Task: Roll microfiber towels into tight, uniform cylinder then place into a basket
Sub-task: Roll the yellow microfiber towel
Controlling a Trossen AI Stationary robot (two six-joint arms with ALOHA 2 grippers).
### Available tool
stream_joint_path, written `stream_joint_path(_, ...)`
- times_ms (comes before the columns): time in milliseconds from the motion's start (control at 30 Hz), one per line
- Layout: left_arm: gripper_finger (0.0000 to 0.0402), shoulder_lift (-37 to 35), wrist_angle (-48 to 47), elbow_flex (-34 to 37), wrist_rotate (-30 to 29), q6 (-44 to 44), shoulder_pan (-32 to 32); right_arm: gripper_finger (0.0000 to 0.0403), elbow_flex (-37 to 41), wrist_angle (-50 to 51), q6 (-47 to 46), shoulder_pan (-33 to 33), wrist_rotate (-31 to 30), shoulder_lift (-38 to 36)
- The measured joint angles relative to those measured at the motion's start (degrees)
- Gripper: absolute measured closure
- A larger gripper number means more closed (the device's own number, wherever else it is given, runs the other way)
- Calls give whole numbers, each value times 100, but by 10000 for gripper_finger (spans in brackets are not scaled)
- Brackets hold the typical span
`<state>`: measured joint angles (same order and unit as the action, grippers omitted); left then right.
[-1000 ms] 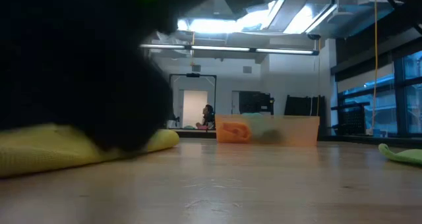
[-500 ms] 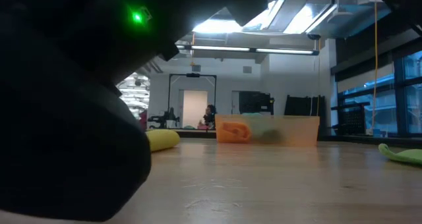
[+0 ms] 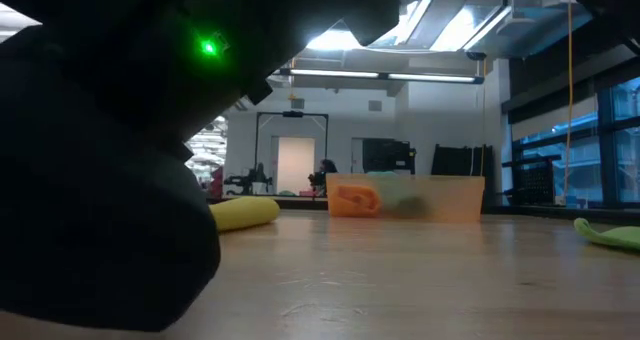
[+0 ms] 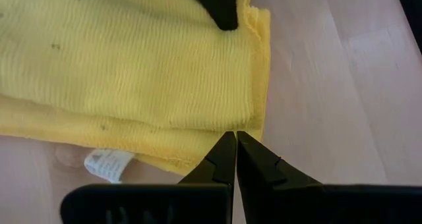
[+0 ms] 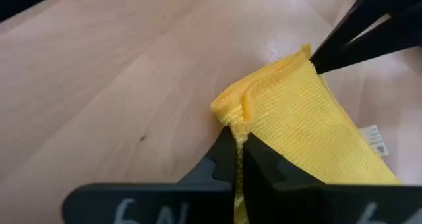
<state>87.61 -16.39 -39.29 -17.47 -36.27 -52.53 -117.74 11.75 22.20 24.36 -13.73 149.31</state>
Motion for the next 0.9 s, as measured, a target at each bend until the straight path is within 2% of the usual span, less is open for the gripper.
stream_joint_path(167,395,0,8,0,20,-306,1,397,15,169,42,-8,1,-101)
stream_joint_path(467,395,2,36,0,45,-153,-175,400,-170,757,-121,-28,-12,-261)
stream_joint_path(600,394,2,75,-2,-170,-229,-150,401,-192,752,-168,-24,19,-264)
stream_joint_path(900,337,9,29,-2,103,-46,-107,401,-203,725,-252,-48,60,-279)
